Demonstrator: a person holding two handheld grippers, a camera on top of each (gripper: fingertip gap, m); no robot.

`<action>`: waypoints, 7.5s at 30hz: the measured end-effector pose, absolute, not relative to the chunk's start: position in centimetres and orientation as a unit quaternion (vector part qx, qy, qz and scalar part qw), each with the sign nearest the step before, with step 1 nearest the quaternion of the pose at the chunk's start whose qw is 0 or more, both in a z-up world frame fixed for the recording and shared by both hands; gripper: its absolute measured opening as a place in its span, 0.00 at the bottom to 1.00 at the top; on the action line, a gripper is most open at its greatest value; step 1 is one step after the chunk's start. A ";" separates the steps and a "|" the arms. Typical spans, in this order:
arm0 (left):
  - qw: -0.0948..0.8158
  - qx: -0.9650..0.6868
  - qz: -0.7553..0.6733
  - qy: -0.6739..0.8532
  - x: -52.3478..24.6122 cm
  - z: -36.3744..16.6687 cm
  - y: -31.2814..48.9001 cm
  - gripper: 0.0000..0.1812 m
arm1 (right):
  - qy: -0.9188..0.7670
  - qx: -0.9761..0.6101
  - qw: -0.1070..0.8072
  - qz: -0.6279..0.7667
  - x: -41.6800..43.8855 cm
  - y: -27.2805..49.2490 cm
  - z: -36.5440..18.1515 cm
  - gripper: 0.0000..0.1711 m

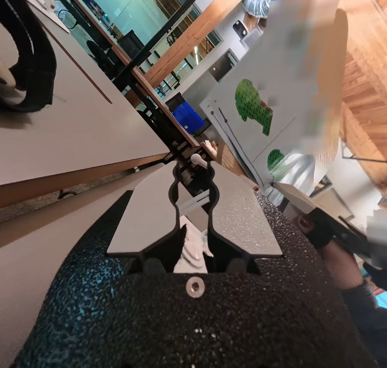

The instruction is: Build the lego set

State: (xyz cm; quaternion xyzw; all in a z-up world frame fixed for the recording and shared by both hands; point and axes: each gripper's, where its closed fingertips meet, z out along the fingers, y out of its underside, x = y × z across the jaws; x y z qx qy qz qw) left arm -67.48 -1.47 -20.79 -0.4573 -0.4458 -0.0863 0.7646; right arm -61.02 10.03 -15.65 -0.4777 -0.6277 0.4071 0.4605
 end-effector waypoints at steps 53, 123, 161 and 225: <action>0.776 -0.360 -0.308 -0.416 -65.1 -20.4 3.0 0.07 | -0.651 -0.412 0.590 0.241 -62.8 9.8 -11.7 0.00; 0.705 -0.692 -0.055 -0.148 -63.5 -18.1 3.2 0.07 | -0.742 -0.387 0.484 0.255 -63.7 5.1 -16.7 0.06; 0.604 -0.793 0.080 -0.006 -55.3 -14.0 21.2 0.00 | 0.195 -0.491 0.141 0.837 -50.8 21.3 -20.9 0.19; 0.620 -0.783 0.054 -0.013 -54.2 -14.0 20.6 0.00 | -0.044 -0.490 0.454 0.743 -47.7 25.7 -12.1 0.13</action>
